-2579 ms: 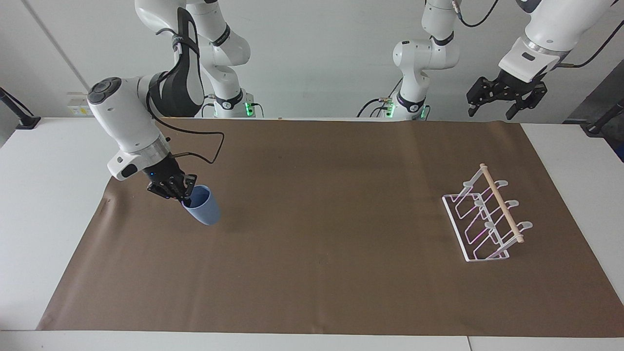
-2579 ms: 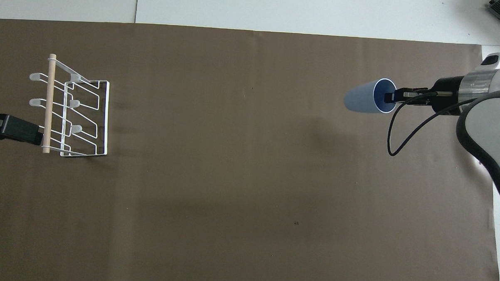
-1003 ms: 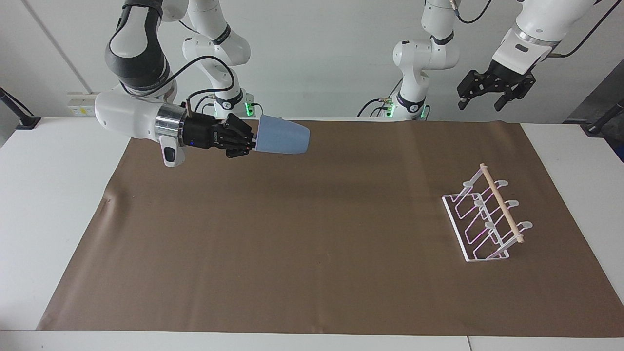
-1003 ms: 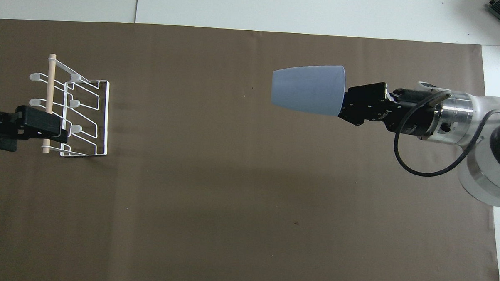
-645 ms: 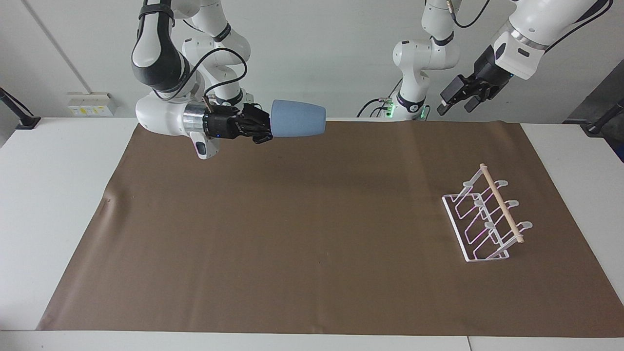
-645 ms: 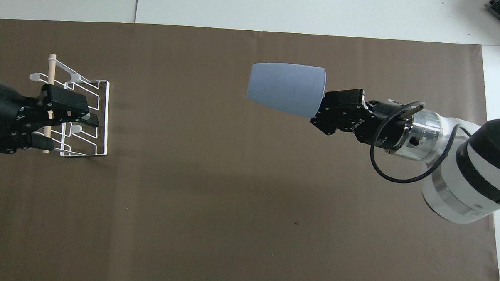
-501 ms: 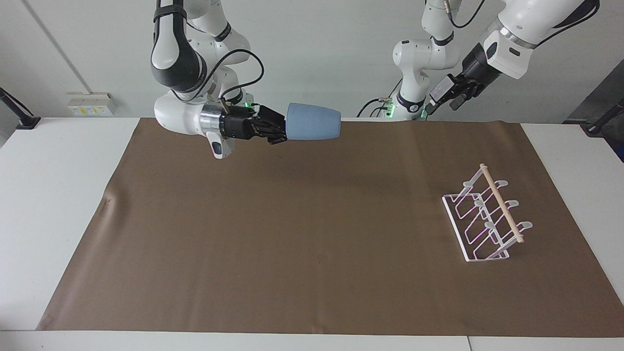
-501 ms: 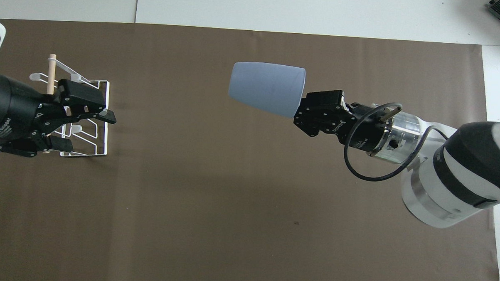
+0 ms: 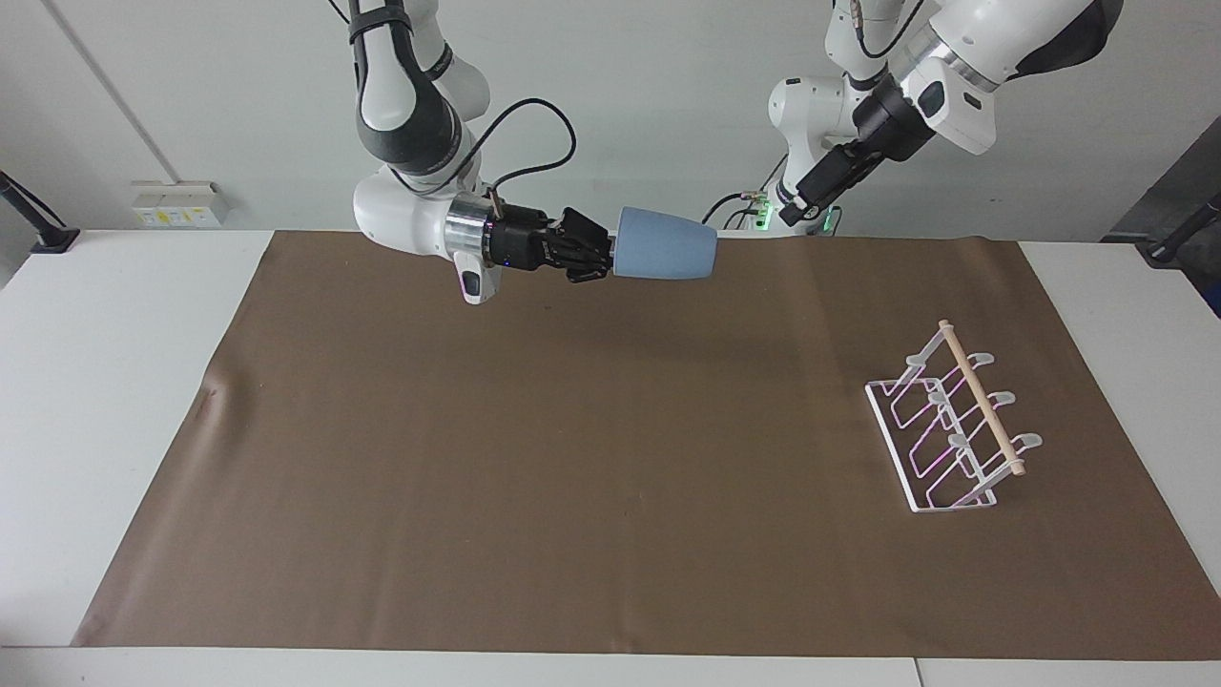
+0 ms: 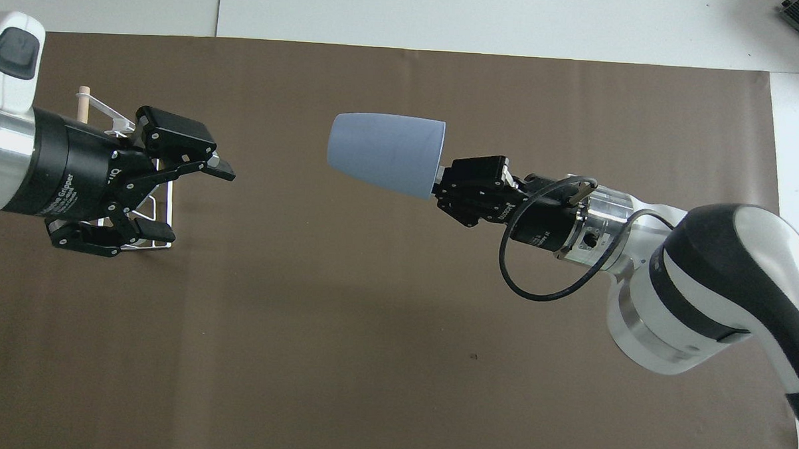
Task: Hang cup on cup holder
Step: 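Lift the cup with the right gripper while the left gripper approaches, then close the left gripper around the cup body held by the right gripper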
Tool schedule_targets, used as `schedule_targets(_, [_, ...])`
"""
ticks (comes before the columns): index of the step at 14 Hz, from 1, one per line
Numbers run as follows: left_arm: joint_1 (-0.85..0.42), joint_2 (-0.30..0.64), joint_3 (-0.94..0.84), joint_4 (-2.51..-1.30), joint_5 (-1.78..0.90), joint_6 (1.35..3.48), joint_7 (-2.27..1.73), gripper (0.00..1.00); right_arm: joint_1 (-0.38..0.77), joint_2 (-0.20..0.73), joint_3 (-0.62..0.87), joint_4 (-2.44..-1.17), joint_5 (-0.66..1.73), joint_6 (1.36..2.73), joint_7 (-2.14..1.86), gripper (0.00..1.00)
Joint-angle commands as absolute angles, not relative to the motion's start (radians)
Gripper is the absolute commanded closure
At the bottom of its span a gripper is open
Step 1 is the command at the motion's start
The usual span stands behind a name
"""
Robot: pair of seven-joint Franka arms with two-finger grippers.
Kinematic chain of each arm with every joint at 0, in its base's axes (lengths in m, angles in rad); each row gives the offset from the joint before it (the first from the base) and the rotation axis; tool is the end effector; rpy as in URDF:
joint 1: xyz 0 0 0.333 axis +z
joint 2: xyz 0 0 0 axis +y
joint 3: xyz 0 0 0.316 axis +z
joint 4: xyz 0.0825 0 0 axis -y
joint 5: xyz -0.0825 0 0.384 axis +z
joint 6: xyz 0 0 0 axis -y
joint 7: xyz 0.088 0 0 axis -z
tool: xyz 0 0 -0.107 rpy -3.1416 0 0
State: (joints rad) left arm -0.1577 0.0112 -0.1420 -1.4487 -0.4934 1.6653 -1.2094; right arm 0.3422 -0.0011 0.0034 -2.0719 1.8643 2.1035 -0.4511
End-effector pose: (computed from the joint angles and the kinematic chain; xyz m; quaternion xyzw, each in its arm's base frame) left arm 0.5264 -0.2107 0.6975 0.8672 0.4220 -0.0953 0.2466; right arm 0.5298 0.2391 0.4870 -0.7031 0.1342 -0.0465 0.6967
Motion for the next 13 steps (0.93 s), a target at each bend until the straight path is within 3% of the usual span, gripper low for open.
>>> schedule_targets(1, [-0.163,0.092,-0.173,-1.359,-0.515,1.683,-1.391,0.00,0.342,-0.009,0.000,-2.088,1.890,2.106,-0.521,1.00])
schedule_targets(4, [-0.164,0.182,-0.205,-1.272,-0.517,1.675,-1.563,0.00,0.344,-0.009,0.002,-2.088,1.888,2.106,-0.525,1.00])
schedule_targets(13, [-0.161,0.216,-0.218,-1.285,-0.635,1.698,-1.956,0.00,0.364,-0.008,0.002,-2.088,1.890,2.135,-0.523,1.00])
